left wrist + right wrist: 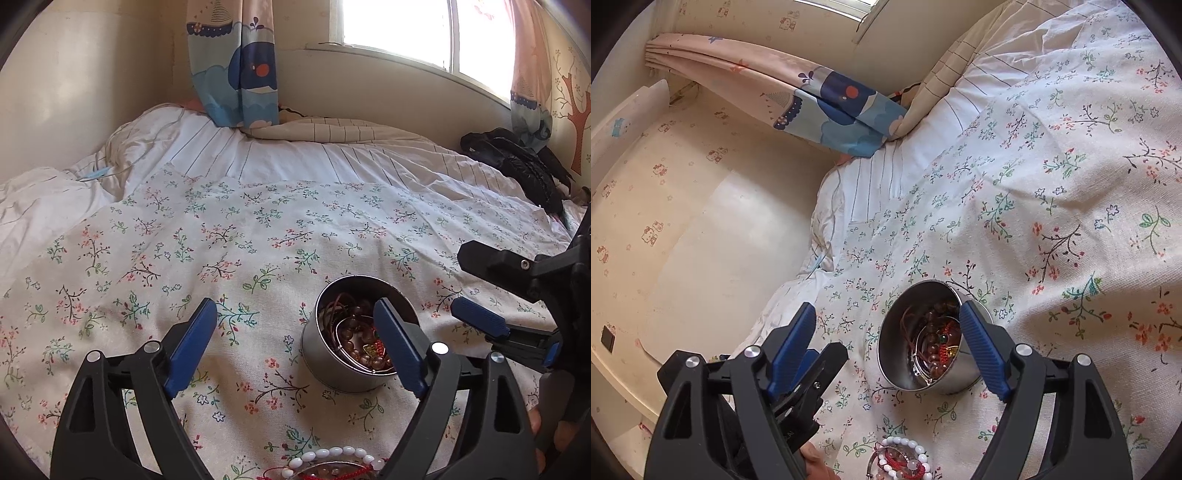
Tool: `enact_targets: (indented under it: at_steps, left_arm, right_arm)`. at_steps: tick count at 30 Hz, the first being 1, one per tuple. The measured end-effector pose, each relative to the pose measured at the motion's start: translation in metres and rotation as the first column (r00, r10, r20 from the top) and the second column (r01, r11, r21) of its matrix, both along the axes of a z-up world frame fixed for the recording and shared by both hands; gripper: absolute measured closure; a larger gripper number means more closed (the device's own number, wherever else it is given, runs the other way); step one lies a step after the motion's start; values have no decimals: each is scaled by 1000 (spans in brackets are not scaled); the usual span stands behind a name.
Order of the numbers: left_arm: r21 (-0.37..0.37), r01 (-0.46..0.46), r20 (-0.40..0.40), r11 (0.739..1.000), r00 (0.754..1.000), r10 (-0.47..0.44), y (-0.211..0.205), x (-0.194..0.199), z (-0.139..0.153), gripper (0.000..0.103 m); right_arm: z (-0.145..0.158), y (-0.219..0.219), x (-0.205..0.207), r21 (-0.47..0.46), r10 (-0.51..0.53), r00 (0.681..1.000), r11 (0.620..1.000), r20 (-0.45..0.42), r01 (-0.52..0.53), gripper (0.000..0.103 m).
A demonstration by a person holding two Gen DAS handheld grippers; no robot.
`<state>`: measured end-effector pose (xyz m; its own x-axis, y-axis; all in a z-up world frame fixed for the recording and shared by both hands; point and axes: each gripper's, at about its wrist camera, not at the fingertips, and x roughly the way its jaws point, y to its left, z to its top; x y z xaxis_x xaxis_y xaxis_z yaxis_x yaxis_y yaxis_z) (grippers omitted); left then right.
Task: Organize jewelry
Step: 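Move the right gripper back to the white bead and red cord bracelets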
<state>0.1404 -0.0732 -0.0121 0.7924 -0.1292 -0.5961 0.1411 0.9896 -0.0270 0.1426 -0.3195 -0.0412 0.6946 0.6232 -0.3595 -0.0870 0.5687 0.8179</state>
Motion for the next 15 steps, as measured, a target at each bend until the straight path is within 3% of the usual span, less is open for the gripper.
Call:
enact_targets:
  at_steps: [7,15]
  left_arm:
    - [24,1,-33,1000,999,0,9,-9,-4,16]
    - [5,-65,-113,998,991,65,44,-18,-13,15]
  right_arm:
    - [5,8,-24,-167,-10,999,986,-44,3,24]
    - [3,27,-51,-369,1,993,928,-117,-45,22]
